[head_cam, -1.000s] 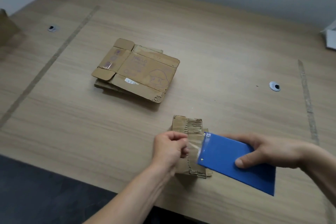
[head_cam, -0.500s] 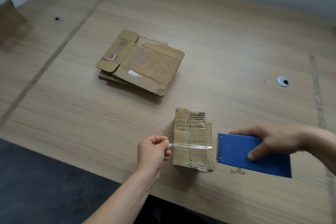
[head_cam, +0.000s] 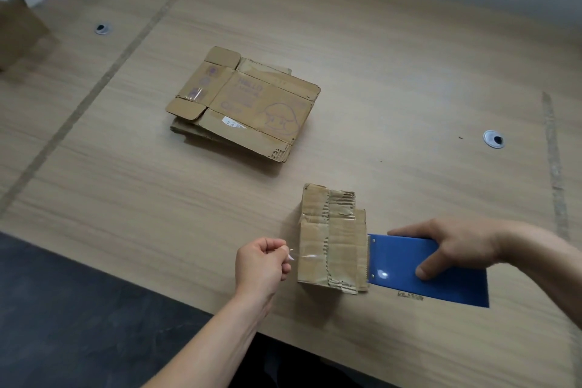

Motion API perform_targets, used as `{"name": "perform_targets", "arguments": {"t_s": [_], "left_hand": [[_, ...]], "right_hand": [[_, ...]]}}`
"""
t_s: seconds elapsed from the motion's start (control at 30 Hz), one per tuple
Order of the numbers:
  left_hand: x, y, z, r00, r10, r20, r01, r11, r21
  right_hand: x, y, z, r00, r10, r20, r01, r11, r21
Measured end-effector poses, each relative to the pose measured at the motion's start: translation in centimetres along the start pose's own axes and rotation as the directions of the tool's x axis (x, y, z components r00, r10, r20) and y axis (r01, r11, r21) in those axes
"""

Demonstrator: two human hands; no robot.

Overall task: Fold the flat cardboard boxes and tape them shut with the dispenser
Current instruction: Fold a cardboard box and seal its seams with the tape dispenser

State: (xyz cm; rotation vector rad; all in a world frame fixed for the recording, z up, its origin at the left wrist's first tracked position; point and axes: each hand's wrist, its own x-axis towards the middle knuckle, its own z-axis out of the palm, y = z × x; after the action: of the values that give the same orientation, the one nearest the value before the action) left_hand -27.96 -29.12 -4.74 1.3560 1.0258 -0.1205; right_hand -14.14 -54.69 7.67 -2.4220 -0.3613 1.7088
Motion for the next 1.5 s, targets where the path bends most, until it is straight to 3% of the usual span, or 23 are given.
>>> {"name": "perform_targets", "arguments": {"t_s": [0.2,0.4,0.5,0.67,0.73,0.77,0.8,0.83,0.87,0.9,0.93,1.0,1.07,1.1,1.2,1.5], "left_hand": [[1.0,-0.9,1.2,0.997,0.067,0.037,-0.073,0.979,0.192],[1.1,-1.1,1.3,0.964,0.248,0.094,-0.263,0.851,0.455],[1.3,-1.3,1.3,0.967,0.231,0.11,-0.255,0.847,0.466],[2.2,-0.6,1.4,0.997,0.026,0.076,-0.064,0.833,0.55],[1.6,-0.1,1.1,0.997,0.033,0.07,-0.072,0.721,0.689],[0.9,0.1,0.7,0.984,0.161,0.073,-0.163,0.666,0.728],[-0.1,0.4,0.3,0.919,0.361,0.158,-0.356,0.588,0.727],[-1.3,0.5,0.3,0.781,0.532,0.328,-0.587,0.442,0.679],[-2.5,0.5,0.5,0.615,0.577,0.538,-0.758,0.243,0.605],[-3.4,0.3,0.9,0.5,0.499,0.708,-0.838,0.071,0.541],[-3.8,0.0,1.5,0.46,0.386,0.8,-0.853,-0.06,0.519],[-3.3,-0.6,2.8,0.479,0.227,0.848,-0.81,-0.259,0.527],[-2.5,-1.3,3.5,0.514,0.183,0.838,-0.774,-0.323,0.545],[-2.0,-1.9,3.6,0.52,0.197,0.831,-0.773,-0.307,0.556],[-1.0,-3.2,3.7,0.47,0.353,0.809,-0.754,-0.316,0.576],[-0.7,-3.7,3.8,0.409,0.41,0.815,-0.742,-0.371,0.559]], "right_hand": [[1.5,0.2,0.9,1.0,0.0,0.004,0.0,0.999,0.04],[2.4,0.2,0.9,1.0,-0.004,-0.015,0.005,0.999,0.039],[2.4,0.3,0.9,1.0,-0.002,-0.019,0.003,1.0,0.03],[2.5,0.1,1.0,1.0,0.004,-0.014,-0.004,1.0,0.02],[2.5,-0.1,1.0,1.0,0.001,-0.012,-0.001,0.999,0.036],[2.5,-0.2,1.0,1.0,0.003,-0.014,-0.003,0.999,0.043],[2.5,-0.3,1.0,1.0,0.01,-0.016,-0.009,0.999,0.041],[2.5,-0.2,1.0,1.0,0.014,-0.018,-0.014,0.999,0.033],[2.5,-0.1,1.0,1.0,0.016,-0.016,-0.015,1.0,0.025],[2.5,-0.3,1.0,1.0,0.009,-0.014,-0.009,1.0,0.024],[2.5,-0.4,1.0,1.0,0.002,-0.018,-0.002,1.0,0.024],[2.5,-0.5,1.1,1.0,0.006,-0.025,-0.005,1.0,0.028],[2.5,-0.6,1.2,0.999,0.015,-0.029,-0.015,1.0,0.016],[2.5,-0.6,1.3,0.999,0.015,-0.03,-0.014,1.0,0.014],[2.5,-0.4,1.2,1.0,0.016,-0.02,-0.016,0.999,0.037],[0.2,3.4,1.3,0.996,-0.086,0.017,0.079,0.962,0.261]]}}
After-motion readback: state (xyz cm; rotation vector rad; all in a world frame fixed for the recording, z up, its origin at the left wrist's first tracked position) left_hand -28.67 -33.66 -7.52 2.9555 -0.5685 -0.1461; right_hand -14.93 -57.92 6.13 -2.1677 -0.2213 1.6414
